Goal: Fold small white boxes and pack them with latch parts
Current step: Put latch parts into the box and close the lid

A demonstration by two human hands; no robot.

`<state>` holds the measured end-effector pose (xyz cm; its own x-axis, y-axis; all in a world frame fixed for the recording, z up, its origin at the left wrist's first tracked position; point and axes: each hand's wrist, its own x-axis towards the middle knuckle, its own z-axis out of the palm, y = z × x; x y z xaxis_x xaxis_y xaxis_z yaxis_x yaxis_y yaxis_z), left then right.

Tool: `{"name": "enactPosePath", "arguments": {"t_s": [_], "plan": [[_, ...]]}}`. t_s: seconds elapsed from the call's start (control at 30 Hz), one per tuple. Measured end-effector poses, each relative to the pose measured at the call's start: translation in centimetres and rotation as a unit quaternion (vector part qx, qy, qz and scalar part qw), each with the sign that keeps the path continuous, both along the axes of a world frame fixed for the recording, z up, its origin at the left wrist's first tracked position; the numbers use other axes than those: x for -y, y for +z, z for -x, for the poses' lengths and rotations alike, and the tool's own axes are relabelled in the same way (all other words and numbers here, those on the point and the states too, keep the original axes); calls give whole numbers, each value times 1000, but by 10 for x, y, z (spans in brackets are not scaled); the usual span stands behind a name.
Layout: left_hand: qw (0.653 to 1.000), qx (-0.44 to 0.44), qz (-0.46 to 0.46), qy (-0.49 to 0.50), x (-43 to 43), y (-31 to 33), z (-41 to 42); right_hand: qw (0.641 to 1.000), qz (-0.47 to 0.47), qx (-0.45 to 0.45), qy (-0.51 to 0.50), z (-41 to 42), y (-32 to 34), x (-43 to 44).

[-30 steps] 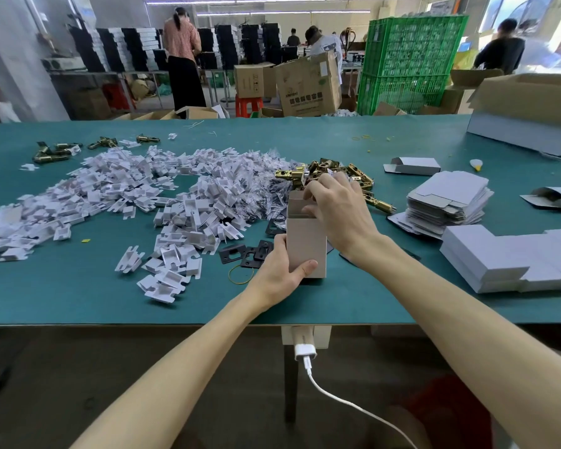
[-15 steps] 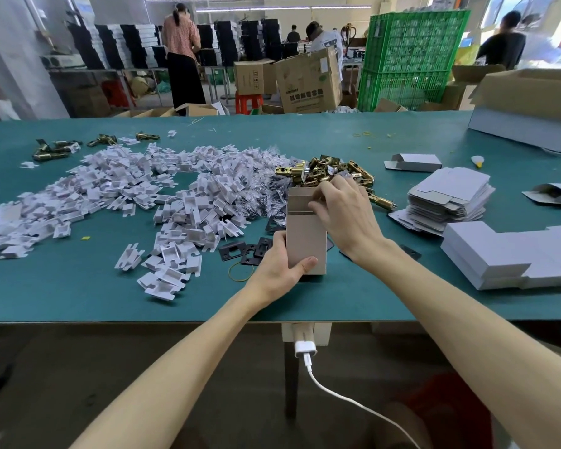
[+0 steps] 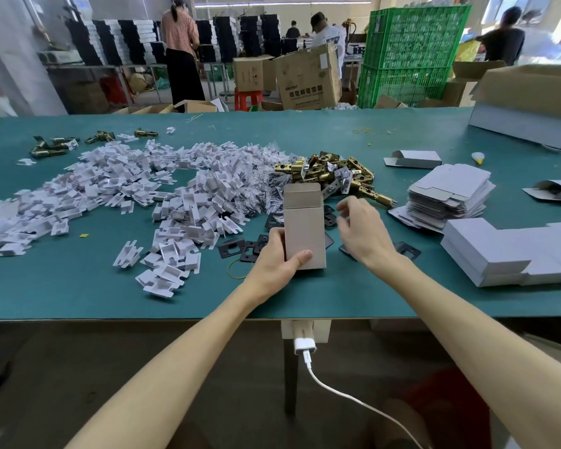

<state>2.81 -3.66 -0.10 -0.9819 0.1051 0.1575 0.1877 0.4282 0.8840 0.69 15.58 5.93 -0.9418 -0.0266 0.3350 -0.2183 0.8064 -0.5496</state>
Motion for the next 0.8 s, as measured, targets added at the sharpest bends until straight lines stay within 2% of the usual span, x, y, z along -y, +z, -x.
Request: {"name": "enactPosePath", "arguments": {"t_s": [0.27, 0.5, 0.67, 0.8], "plan": [[998, 4, -54, 45, 0, 2, 1, 989, -76, 95, 81, -4, -28, 7], [998, 10, -50, 48, 0, 0, 4, 985, -147, 57, 63, -5, -41, 19], [997, 12, -60, 43, 2, 2, 4, 987, -146, 53, 37, -4, -41, 22], [997, 9, -64, 44, 2, 3, 2, 993, -58, 103, 25, 4, -32, 23]]}}
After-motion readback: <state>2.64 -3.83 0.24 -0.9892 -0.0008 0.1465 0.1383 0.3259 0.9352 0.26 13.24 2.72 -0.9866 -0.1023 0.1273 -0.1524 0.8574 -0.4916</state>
